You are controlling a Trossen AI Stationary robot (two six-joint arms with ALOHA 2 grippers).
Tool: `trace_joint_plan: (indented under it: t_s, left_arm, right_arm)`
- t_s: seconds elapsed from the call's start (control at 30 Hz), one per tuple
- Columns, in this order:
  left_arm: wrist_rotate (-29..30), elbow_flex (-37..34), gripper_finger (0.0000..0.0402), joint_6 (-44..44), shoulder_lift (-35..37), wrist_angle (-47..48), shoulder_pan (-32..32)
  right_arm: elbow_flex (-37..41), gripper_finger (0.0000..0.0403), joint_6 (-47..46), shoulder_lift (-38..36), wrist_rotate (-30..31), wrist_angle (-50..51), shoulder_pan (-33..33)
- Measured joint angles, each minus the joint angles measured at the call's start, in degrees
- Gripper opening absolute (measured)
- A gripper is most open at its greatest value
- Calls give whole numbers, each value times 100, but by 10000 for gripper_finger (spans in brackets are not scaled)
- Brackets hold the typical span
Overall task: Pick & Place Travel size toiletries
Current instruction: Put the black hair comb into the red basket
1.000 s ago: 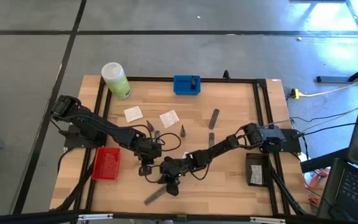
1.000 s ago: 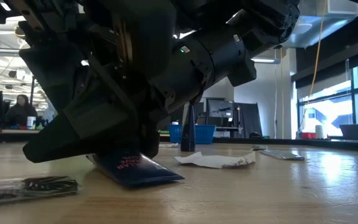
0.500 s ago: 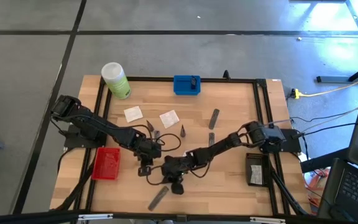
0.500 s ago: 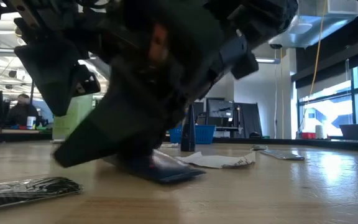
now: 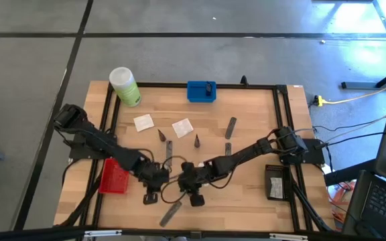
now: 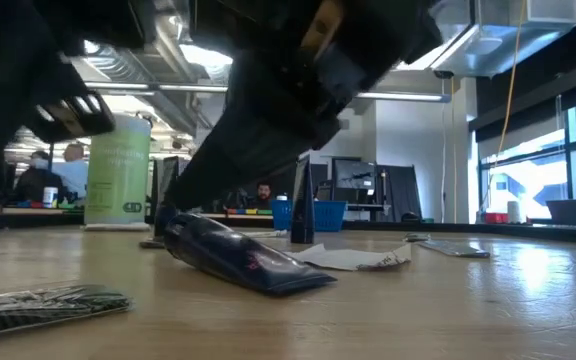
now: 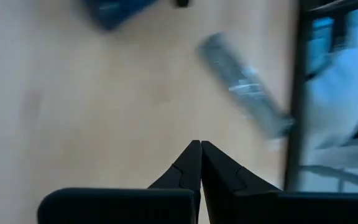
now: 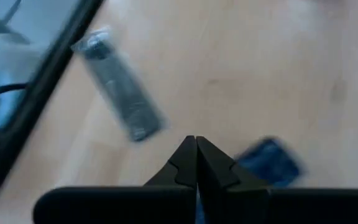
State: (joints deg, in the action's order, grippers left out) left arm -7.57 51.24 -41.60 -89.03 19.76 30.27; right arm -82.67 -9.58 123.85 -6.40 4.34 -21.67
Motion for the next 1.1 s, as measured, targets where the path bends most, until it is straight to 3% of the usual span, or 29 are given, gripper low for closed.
trace_joint_plan:
  t_s: [0.17, 0.37, 0.7, 0.9, 1.1]
  left_arm:
    - [364, 0, 2, -394, 0, -1031, 611]
    - [958, 0, 2, -711, 0, -1005, 1003]
    - [1114, 0, 2, -377, -2, -927, 790]
    - [1110, 0, 2, -81, -2, -943, 569]
    - [1107, 0, 2, 185, -2, -958, 431]
  right_arm:
    - [-4, 2, 19, 0, -93, -325, -256]
    - [-14, 1, -45, 71, 177, -813, -393]
    - [-286, 1, -280, 560, 120, -1158, -445]
    - [-617, 0, -192, 725, 134, -360, -437]
    - [-660, 0, -305, 827, 309, -196, -348]
